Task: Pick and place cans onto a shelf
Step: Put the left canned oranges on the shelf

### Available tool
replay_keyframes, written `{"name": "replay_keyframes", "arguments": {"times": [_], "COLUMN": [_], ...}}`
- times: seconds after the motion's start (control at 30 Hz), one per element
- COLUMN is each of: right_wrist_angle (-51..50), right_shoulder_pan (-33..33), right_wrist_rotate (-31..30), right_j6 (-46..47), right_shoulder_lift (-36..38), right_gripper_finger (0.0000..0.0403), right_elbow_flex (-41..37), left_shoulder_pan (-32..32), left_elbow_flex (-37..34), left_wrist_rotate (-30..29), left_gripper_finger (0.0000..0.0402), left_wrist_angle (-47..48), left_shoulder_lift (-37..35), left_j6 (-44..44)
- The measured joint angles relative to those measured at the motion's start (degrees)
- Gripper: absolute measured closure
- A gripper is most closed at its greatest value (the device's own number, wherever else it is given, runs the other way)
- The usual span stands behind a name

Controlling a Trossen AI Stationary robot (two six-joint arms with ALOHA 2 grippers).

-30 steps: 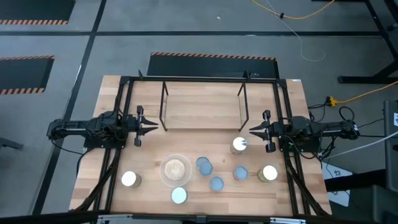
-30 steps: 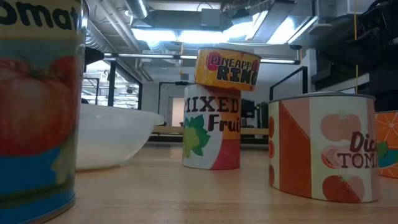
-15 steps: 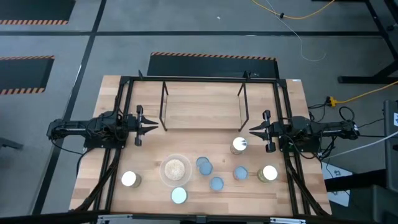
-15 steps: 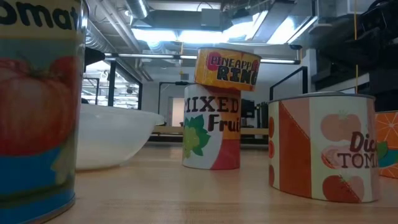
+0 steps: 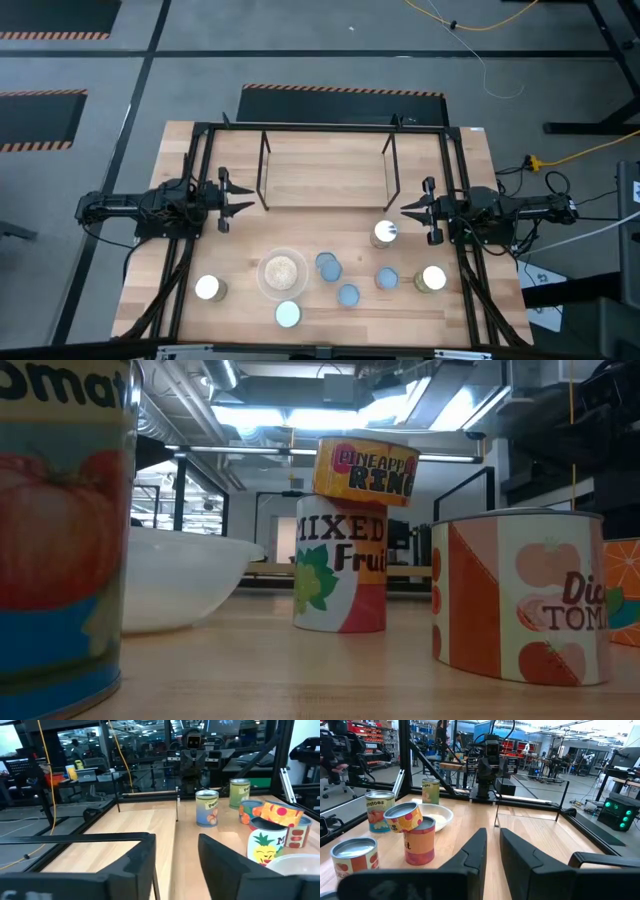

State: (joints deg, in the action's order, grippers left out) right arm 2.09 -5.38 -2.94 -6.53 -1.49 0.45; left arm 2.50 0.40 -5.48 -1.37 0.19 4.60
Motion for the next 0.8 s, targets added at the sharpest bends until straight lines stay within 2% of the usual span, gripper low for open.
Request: {"name": "replay_keyframes", "arguments": {"times": [0.37, 0.63, 0.8], "right_wrist_angle": [0.0, 0.0, 0.0], "right_shoulder_pan": [0.0, 0.0, 0.0], "right_wrist_rotate": [0.0, 0.0, 0.0], "right_j6": [0.0, 0.0, 0.0], "right_shoulder_lift": [0.0, 0.0, 0.0], "right_gripper_finger": [0.0344, 0.0344, 0.0344], "right_elbow_flex": [0.0, 0.0, 0.0], "left_shoulder_pan": [0.0, 0.0, 0.0], "left_elbow_flex": [0.0, 0.0, 0.0], "left_wrist_rotate": [0.0, 0.1, 0.2], "left_gripper_finger": [0.0181, 0.0159, 0.0159], "left_wrist_angle": [0.0, 0.0, 0.0], "left_shoulder_lift": [0.0, 0.0, 0.0], "left_j6": [-0.1, -0.1, 0.0]}}
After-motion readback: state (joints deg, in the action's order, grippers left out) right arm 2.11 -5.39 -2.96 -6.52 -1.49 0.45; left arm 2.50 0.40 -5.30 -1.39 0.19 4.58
